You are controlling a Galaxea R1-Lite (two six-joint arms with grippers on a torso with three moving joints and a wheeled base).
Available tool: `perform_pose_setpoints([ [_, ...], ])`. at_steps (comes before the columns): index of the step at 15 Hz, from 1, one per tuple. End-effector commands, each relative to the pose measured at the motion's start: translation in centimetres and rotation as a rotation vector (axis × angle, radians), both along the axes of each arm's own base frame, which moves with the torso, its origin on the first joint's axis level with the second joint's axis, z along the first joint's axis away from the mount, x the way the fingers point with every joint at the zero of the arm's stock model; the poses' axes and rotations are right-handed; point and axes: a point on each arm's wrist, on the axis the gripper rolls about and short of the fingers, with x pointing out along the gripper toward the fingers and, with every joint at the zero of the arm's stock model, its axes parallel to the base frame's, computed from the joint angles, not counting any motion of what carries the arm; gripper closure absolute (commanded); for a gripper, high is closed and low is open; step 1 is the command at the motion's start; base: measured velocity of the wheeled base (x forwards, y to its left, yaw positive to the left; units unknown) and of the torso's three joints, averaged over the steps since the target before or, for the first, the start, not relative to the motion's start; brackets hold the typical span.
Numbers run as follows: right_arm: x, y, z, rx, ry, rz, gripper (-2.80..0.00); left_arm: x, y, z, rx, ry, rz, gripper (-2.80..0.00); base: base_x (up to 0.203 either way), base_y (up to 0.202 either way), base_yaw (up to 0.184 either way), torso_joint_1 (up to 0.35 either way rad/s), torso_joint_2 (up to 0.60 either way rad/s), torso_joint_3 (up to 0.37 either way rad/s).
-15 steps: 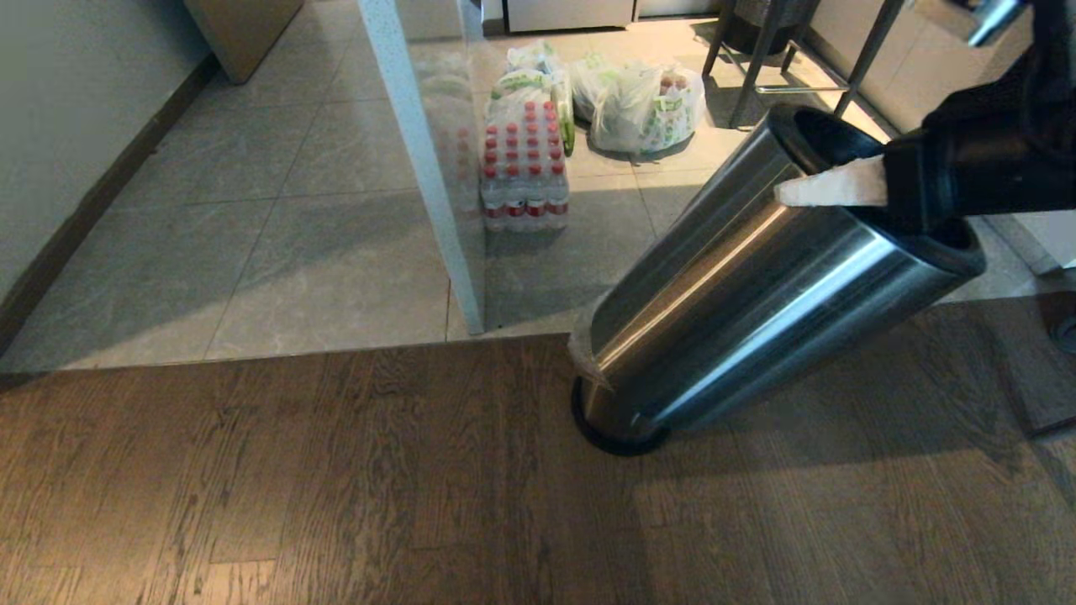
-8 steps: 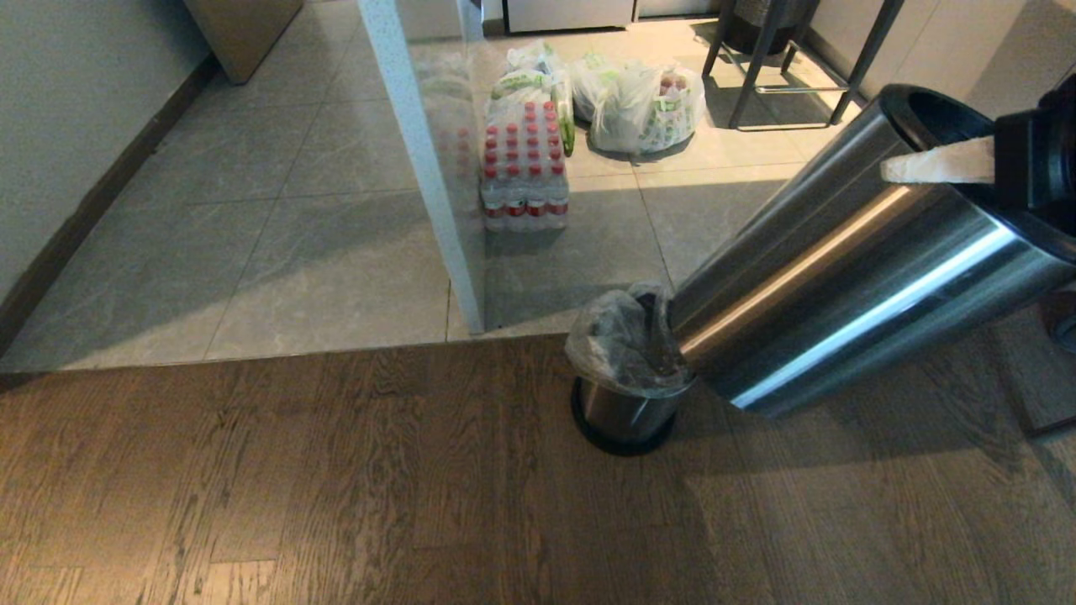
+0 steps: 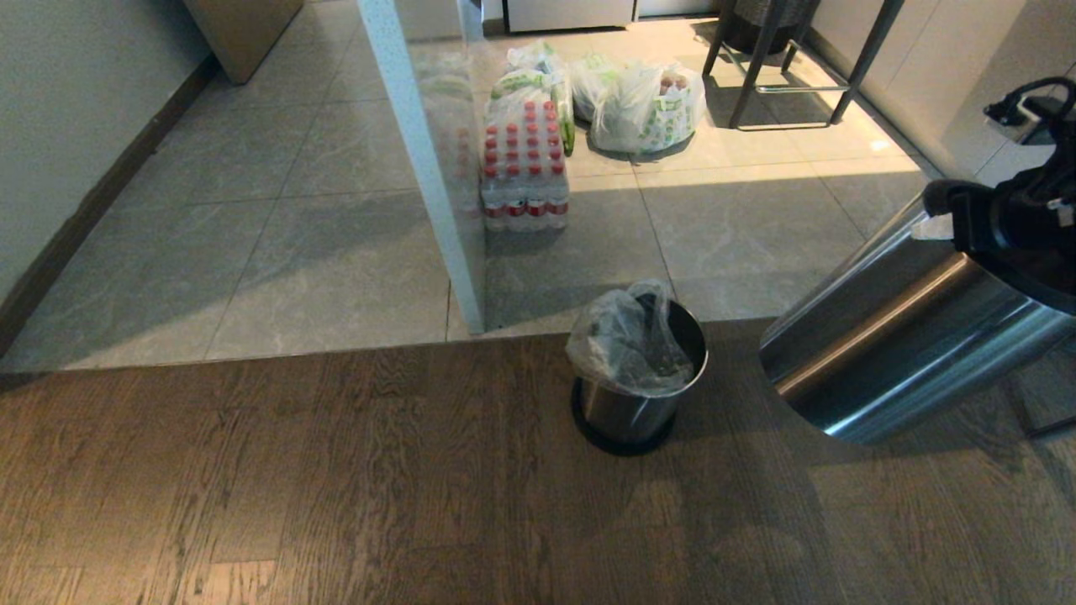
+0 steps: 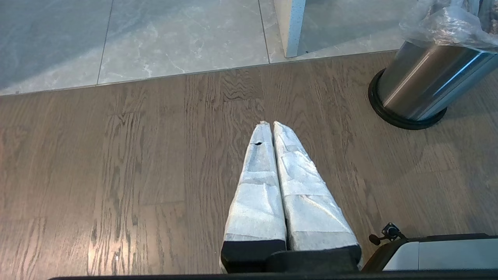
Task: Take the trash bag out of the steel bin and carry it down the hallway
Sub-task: Place the outer trash can on the ground
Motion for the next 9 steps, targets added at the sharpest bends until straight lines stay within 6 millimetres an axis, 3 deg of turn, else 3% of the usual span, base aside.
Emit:
perform_pose_setpoints([
  [1,5.3,-2.6,-5.7,0.025,0.116,-0.041,0.0,0.0,0.0,0.0,0.0,-0.001,0.0,0.0,0.0,0.0,0.0,0.0,0.0,0.0],
  [4,10.4,-5.2,-11.2,0.033,0.139,-0.075,0.0,0.0,0.0,0.0,0.0,0.001,0.0,0.0,0.0,0.0,0.0,0.0,0.0,0.0],
  [7,14.9,-7.9,-14.4,0.016,0.084,-0.103,0.0,0.0,0.0,0.0,0.0,0.001,0.0,0.0,0.0,0.0,0.0,0.0,0.0,0.0],
  [9,16.8,-9.1,-15.5,0.002,0.037,-0.114,0.0,0.0,0.0,0.0,0.0,0.001,0.0,0.0,0.0,0.0,0.0,0.0,0.0,0.0],
])
